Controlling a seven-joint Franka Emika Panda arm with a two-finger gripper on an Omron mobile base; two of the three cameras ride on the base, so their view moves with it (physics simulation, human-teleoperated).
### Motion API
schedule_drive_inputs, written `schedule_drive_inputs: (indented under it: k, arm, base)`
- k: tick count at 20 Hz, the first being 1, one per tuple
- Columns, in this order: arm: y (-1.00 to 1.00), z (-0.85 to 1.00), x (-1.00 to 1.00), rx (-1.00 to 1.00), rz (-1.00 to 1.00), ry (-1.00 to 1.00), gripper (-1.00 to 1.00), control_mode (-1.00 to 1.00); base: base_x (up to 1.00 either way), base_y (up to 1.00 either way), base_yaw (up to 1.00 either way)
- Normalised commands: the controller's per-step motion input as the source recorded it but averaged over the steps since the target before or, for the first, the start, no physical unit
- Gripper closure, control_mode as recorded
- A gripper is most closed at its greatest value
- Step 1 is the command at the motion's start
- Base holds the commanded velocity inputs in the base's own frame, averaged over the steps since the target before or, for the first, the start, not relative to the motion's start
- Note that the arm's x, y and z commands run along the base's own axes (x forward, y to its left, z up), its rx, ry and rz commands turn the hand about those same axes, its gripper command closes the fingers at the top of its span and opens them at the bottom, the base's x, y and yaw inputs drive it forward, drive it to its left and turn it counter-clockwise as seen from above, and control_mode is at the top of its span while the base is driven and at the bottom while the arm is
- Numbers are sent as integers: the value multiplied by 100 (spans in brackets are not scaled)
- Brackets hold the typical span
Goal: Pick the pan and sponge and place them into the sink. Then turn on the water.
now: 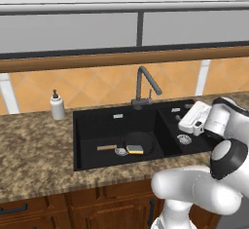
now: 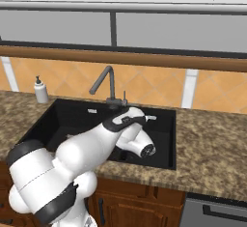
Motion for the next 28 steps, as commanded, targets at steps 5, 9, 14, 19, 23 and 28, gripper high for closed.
schedule_drive_inputs:
  k: [5,9,14,19,23,28]
  arm:
    - [0,-9,29,1,1,-2,-100,-100]
    - [0,0,33,0,0,-2,-100,-100]
    - [2,0,29,0,0,-4,-100,-100]
    - [17,4,2,0,0,-15,-100,-100]
    - [24,21,0,0,0,-17,-100,-100]
    - [17,34,12,0,0,-9,-100,-100]
  base:
    - [0,0,0]
    - [0,0,0]
    - [0,0,0]
    - [0,0,0]
    - [0,0,0]
    - [0,0,0]
